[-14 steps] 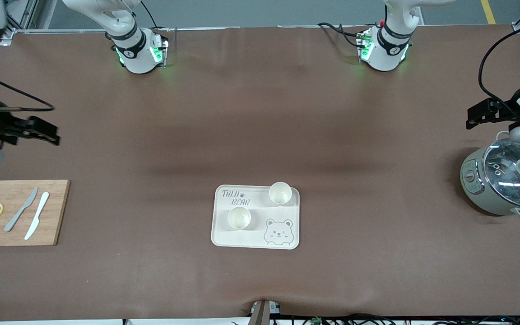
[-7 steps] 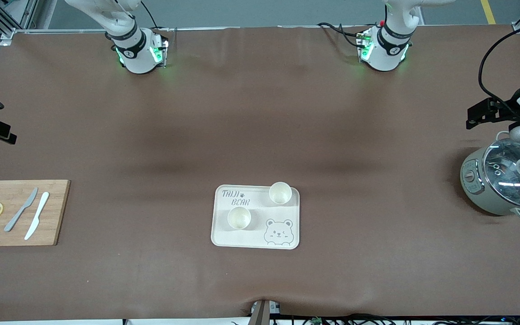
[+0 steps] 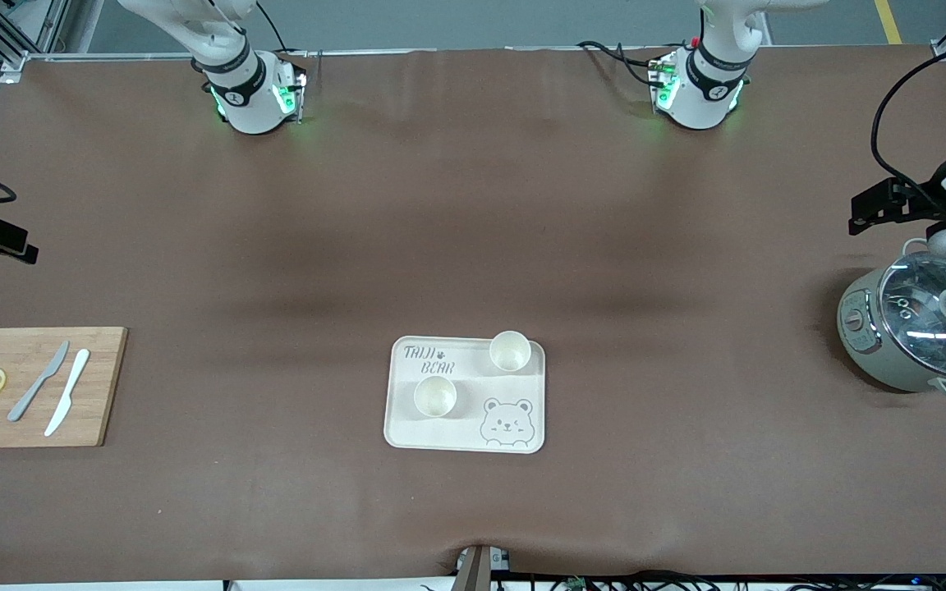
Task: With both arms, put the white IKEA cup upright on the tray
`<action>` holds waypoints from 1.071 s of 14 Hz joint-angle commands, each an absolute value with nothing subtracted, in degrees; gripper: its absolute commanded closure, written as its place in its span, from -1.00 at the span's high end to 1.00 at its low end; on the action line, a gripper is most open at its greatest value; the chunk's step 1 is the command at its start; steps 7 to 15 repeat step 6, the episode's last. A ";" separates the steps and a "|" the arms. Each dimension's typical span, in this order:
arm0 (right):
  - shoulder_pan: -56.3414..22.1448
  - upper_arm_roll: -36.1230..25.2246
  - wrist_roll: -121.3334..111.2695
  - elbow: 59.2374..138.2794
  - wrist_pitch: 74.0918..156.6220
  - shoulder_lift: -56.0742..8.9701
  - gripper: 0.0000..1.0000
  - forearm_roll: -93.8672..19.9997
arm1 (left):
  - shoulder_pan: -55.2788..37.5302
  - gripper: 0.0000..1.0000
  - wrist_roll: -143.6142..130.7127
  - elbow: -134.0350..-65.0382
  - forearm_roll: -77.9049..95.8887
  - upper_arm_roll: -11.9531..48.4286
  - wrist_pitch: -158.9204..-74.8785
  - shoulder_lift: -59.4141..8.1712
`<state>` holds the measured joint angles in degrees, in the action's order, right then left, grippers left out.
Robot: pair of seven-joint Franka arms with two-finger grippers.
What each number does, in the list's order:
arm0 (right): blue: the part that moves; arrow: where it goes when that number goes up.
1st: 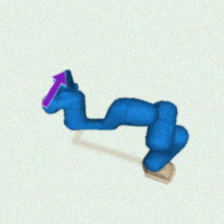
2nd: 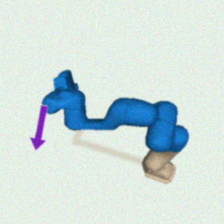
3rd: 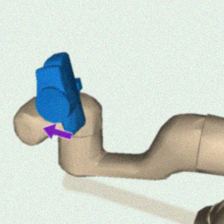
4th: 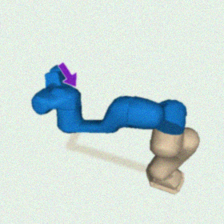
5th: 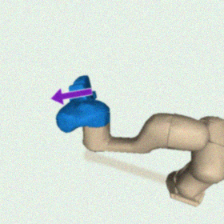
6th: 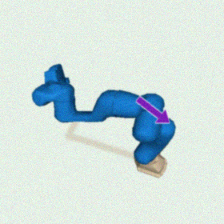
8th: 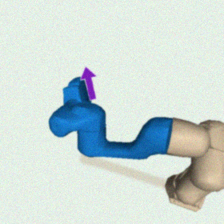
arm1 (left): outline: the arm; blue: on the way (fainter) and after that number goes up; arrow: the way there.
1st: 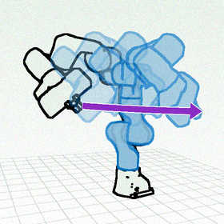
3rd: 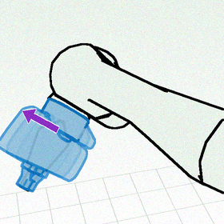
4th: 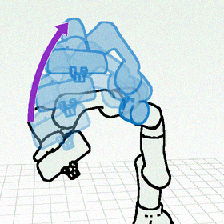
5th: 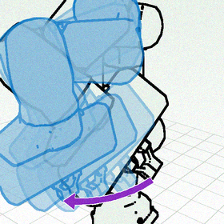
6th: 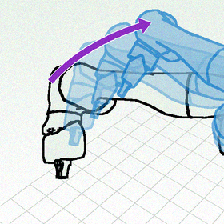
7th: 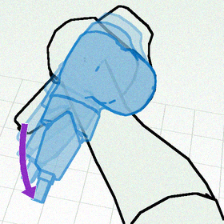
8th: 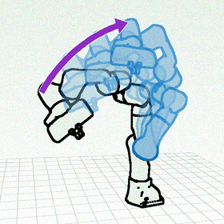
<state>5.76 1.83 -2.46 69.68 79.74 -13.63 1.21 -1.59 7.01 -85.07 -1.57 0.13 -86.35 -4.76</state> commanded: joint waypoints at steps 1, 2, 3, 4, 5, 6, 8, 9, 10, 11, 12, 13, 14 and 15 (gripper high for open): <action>6.15 2.37 -2.73 71.72 80.33 -11.95 1.00 0.44 | -1.76 1.00 6.94 -84.20 -2.02 -0.09 -85.25 -4.57; 5.89 2.46 -2.55 71.72 80.51 -12.04 1.00 0.44 | -1.76 1.00 6.68 -84.20 -2.02 -0.09 -85.17 -4.57; 5.71 2.55 -2.11 71.72 80.51 -12.04 1.00 0.44 | -1.76 1.00 6.68 -84.20 -1.93 -0.09 -85.25 -4.57; 5.36 2.55 -1.94 71.72 80.51 -12.04 1.00 0.44 | -1.76 1.00 6.68 -84.20 -1.93 -0.09 -85.17 -4.57; 5.10 2.55 -1.93 71.72 80.77 -12.04 1.00 0.44 | -1.67 1.00 6.68 -84.20 -2.02 -0.09 -85.17 -4.57; 4.75 2.55 -1.93 71.72 80.86 -12.04 1.00 0.44 | -1.67 1.00 6.68 -84.20 -2.02 -0.09 -85.25 -4.57; 4.75 2.55 -1.93 71.72 80.86 -12.04 1.00 0.44 | -1.67 1.00 6.68 -84.20 -2.02 -0.09 -85.25 -4.57; 4.75 2.55 -1.93 71.72 80.86 -12.04 1.00 0.44 | -1.67 1.00 6.68 -84.20 -2.02 -0.09 -85.25 -4.57; 4.75 2.55 -1.93 71.72 80.86 -12.04 1.00 0.44 | -1.67 1.00 6.68 -84.20 -2.02 -0.09 -85.25 -4.57; 4.75 2.55 -1.93 71.72 80.86 -12.04 1.00 0.44 | -1.67 1.00 6.68 -84.20 -2.02 -0.09 -85.25 -4.57; 4.75 2.55 -1.93 71.72 80.86 -12.04 1.00 0.44 | -1.67 1.00 6.68 -84.20 -2.02 -0.09 -85.25 -4.57; 4.75 2.55 -1.93 71.72 80.86 -12.04 1.00 0.44 | -1.67 1.00 6.68 -84.20 -2.02 -0.09 -85.25 -4.57; 4.75 2.55 -1.93 71.72 80.86 -12.04 1.00 0.44 | -1.67 1.00 6.68 -84.20 -2.02 -0.09 -85.25 -4.57; 4.75 2.55 -1.93 71.72 80.86 -12.04 1.00 0.44 | -1.67 1.00 6.68 -84.20 -2.02 -0.09 -85.25 -4.57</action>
